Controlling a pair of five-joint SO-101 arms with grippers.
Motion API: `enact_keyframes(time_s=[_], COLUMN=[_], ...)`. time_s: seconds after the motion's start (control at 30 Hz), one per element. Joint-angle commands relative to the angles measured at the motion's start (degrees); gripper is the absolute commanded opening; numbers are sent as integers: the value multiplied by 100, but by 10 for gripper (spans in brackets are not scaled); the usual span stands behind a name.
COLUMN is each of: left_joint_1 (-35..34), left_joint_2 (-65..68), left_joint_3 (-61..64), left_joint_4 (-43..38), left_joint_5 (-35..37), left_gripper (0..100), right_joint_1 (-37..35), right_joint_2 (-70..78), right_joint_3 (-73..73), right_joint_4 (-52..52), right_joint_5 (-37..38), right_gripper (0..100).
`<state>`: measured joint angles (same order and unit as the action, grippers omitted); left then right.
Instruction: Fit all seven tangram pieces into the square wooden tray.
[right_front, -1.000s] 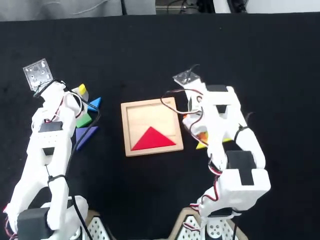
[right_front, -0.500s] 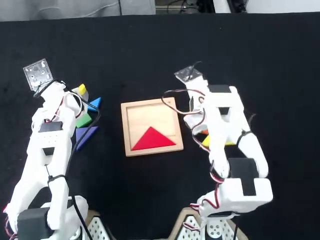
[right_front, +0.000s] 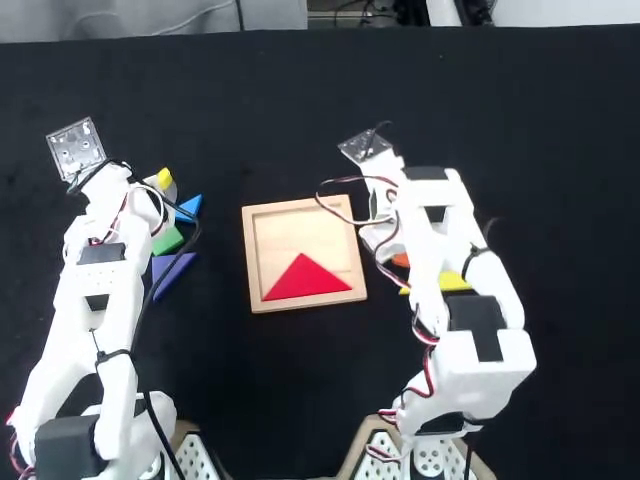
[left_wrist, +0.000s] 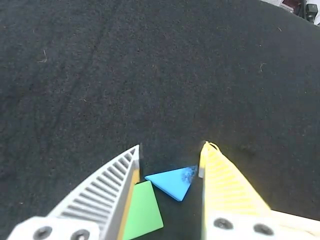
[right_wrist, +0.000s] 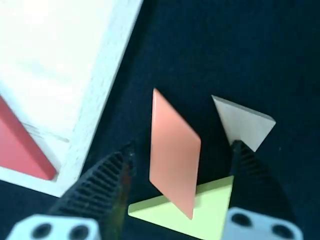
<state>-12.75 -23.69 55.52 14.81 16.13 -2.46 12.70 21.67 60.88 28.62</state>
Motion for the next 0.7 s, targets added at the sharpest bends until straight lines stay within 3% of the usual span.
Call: enact_keyframes(time_s=[0.0,0.17,0.53,0.67], left_joint_1=[84,84,84,84], left_joint_2=[-211,-211,-211,-211], left_joint_3=[-40,-40,-40,-40], left_joint_4=[-88,-88,-88,-79], left_joint_5=[-44,-44,-44,-44], left_gripper=[195,195,195,195], right_joint_1=[-70,-132,-141,-105], right_joint_2=[31,-119,-145,-145], right_joint_3=[-163,-110,110,75], right_joint_4=[62,422,211,158], right_joint_5=[18,18,62,53], right_gripper=[282,282,279,207])
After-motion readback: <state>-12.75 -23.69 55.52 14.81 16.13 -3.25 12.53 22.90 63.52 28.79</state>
